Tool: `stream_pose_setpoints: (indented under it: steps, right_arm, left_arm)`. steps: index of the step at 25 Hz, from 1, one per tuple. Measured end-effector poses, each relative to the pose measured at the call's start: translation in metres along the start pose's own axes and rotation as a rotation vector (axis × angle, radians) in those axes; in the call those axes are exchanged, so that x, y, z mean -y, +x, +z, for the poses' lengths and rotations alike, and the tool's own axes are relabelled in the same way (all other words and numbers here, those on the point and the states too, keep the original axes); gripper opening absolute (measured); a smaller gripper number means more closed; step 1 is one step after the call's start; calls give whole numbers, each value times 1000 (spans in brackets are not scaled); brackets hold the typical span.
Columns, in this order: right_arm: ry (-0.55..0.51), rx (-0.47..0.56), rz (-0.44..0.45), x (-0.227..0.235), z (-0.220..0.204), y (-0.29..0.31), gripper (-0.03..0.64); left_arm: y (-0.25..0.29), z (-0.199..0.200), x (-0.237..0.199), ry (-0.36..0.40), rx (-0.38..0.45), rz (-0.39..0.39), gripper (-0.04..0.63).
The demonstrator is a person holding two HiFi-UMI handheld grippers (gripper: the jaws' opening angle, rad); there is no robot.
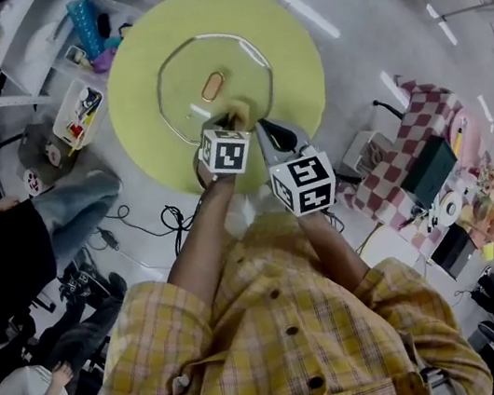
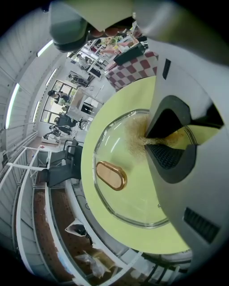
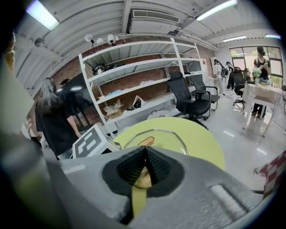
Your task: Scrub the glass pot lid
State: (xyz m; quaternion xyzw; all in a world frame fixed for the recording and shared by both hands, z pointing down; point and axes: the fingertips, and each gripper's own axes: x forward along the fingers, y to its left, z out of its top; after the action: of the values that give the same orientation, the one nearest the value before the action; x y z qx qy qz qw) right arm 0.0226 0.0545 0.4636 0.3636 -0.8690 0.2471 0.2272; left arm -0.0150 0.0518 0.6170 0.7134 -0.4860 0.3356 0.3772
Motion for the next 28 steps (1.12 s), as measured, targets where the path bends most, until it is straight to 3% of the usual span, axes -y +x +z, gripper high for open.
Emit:
stream_pose_setpoints:
  steps: [28]
  right_arm:
    - [-21,-17,52,-25,2,11,-2]
  left_arm:
    - [-13,-13,-19,-11,9,9,48]
